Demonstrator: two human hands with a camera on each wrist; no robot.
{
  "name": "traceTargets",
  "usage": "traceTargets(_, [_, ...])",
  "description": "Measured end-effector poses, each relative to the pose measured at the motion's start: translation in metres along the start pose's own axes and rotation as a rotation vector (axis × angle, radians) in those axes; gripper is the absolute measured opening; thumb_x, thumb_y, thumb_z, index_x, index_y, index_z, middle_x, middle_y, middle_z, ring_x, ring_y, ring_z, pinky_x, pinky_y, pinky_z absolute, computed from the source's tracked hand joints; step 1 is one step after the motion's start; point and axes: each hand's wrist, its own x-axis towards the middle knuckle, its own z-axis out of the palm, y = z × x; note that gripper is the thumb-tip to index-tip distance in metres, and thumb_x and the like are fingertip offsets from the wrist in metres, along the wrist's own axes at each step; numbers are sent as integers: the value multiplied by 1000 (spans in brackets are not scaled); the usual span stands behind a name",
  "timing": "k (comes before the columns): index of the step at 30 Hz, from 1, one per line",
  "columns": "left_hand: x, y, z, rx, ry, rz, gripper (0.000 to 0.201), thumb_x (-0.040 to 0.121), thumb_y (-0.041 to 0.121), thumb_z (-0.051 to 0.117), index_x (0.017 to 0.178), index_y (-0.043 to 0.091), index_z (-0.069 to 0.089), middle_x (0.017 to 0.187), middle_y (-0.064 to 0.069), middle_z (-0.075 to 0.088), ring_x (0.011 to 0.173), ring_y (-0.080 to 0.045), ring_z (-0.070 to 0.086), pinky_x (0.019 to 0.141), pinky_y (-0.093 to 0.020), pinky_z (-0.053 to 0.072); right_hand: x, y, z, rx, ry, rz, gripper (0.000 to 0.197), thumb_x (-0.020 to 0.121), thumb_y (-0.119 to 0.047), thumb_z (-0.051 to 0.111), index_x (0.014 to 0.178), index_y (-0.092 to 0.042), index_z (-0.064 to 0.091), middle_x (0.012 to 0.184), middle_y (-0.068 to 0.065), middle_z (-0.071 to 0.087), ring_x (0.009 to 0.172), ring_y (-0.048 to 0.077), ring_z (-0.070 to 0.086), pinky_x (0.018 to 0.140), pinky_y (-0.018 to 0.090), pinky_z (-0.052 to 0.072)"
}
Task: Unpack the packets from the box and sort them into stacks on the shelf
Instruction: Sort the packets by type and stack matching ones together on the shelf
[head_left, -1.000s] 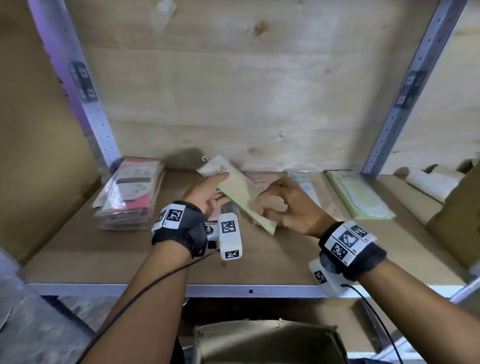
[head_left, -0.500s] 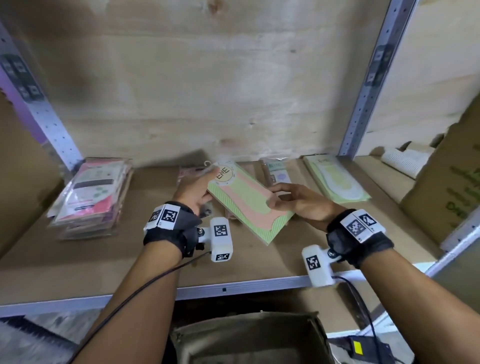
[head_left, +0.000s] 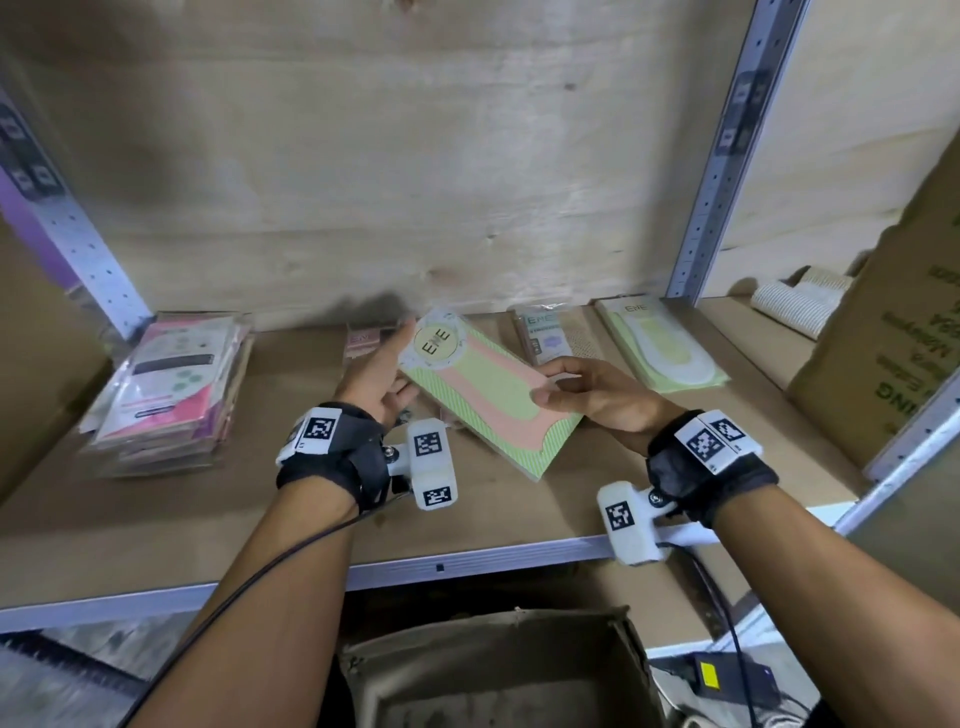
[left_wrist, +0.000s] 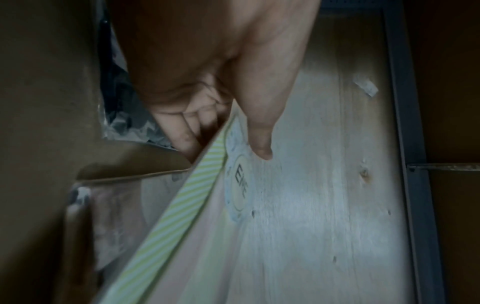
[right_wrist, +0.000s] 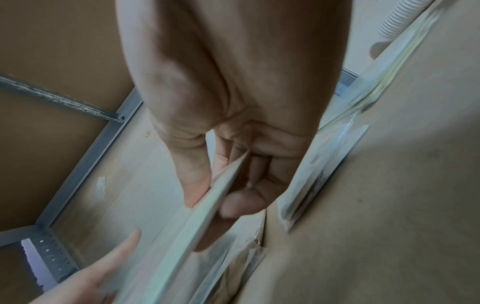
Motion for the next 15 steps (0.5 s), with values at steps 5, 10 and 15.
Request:
traceTargets(5, [-23, -13, 21, 239, -245, -39, 37, 83, 28, 81, 112, 9, 67, 104, -11, 78, 99, -23, 75, 73, -26, 62, 5, 5, -6, 125, 132, 18, 32, 87, -10, 73, 114, 4, 61, 103, 22, 71, 86, 29, 66, 63, 34, 54])
traceTargets(10, [-32, -21, 44, 406, -296, -12, 23, 84, -1, 76, 106, -1, 69, 103, -17, 77, 85, -22, 78, 68, -24, 63, 6, 5, -17, 206, 222, 22, 29, 86, -11, 75, 108, -1, 59, 97, 20, 71, 76, 26, 69, 49, 27, 52])
traceTargets(15, [-16, -9, 84, 479, -301, 65, 28, 84, -4, 75, 111, -5, 69, 106, -17, 76, 83, -18, 77, 68, -22, 62, 13, 0, -47, 248, 234, 43, 35, 88, -14, 72, 117, 0, 58, 112, 19, 69, 89, 22, 67, 57, 28, 53])
